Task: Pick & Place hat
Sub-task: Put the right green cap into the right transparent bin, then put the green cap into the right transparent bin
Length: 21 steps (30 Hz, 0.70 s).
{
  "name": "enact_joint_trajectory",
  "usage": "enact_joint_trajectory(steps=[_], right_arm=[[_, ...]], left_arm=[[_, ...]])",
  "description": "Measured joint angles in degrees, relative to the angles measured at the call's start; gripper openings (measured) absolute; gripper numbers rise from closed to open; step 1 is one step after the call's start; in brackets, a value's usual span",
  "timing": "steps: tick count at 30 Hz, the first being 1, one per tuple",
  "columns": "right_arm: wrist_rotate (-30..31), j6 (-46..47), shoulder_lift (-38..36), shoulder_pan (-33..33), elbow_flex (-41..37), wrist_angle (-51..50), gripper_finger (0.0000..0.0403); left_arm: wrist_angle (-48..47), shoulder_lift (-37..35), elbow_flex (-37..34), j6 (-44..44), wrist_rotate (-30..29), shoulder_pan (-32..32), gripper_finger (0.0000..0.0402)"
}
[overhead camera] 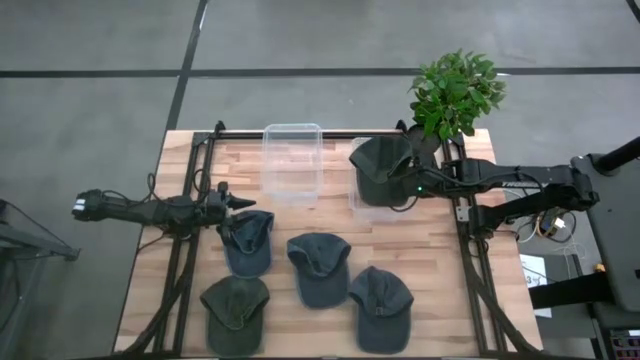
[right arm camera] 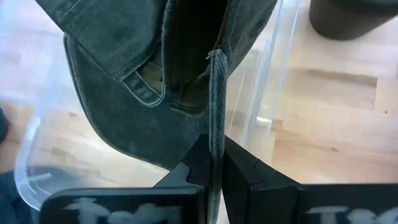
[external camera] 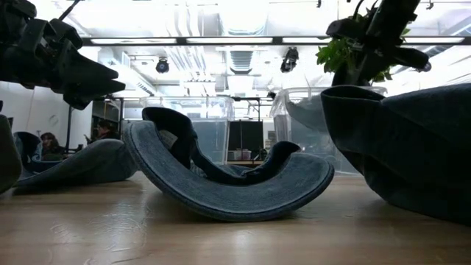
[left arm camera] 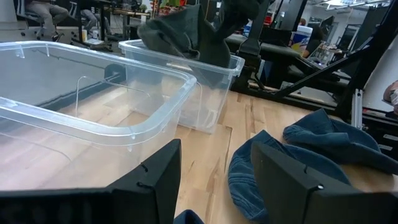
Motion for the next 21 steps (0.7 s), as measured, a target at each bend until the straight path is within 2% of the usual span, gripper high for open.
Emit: enact_joint_trajectory(steps=[7, 14, 21], right_arm=[[-0.61, 0.16, 0.02, -0.39, -1.46, 0.29, 0.0068], [0.31, -1.8, 0.0, -0.71, 0.29, 0.33, 0.011], [0.48, -13.14, -0.07, 0.72, 6.43, 0.29, 0.0121]], left_arm=[[0.01, 0.0, 0.0, 0.01, -0.01, -0.01, 0.0187], [0.01, 0.0, 0.0, 0.01, -0.02, 0.0, 0.0187], [0.03, -0.01, 0.0, -0.17, 0.0, 0.01, 0.0187]])
